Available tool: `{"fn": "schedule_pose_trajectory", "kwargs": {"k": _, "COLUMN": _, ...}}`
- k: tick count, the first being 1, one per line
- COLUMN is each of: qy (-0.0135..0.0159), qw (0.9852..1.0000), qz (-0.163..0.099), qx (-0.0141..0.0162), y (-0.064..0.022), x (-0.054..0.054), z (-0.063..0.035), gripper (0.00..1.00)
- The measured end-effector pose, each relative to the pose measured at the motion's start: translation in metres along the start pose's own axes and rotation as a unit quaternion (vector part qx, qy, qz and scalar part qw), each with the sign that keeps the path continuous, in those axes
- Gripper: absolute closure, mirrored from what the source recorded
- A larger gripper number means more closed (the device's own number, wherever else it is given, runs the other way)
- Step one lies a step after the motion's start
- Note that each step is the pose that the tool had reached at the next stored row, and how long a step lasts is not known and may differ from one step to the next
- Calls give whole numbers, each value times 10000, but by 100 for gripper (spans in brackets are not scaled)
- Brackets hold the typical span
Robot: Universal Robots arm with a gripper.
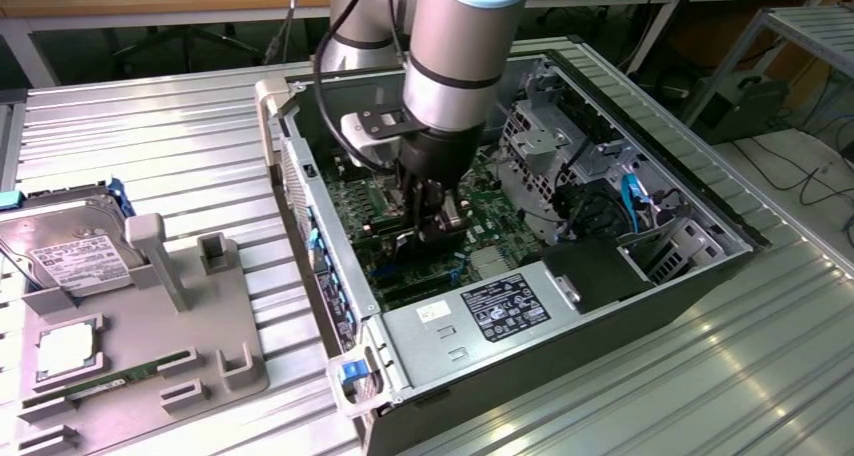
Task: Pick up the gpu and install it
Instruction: 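Insert the gpu into the slot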
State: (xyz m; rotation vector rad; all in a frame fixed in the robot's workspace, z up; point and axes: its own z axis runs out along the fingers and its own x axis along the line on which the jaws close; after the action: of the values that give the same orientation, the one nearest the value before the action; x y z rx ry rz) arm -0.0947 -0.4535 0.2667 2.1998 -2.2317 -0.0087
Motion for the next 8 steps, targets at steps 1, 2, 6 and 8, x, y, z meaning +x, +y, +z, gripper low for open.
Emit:
{"fn": "schedule_pose_trajectory", "kwargs": {"k": 1, "qy": 0, "qw": 10000, "qz": 0, "qx": 3, "y": 0, "x": -1, "z": -13, "gripper": 64}}
{"fn": "schedule_pose_trajectory", "kwargs": {"k": 2, "qy": 0, "qw": 10000, "qz": -1, "qx": 7, "y": 0, "x": -2, "z": -31, "gripper": 64}}
{"fn": "schedule_pose_trajectory", "kwargs": {"k": 6, "qy": -1, "qw": 10000, "qz": -3, "qx": 32, "y": 2, "x": -9, "z": -138, "gripper": 64}}
{"fn": "schedule_pose_trajectory", "kwargs": {"k": 8, "qy": -1, "qw": 10000, "qz": -4, "qx": 38, "y": 1, "x": -10, "z": -169, "gripper": 64}}
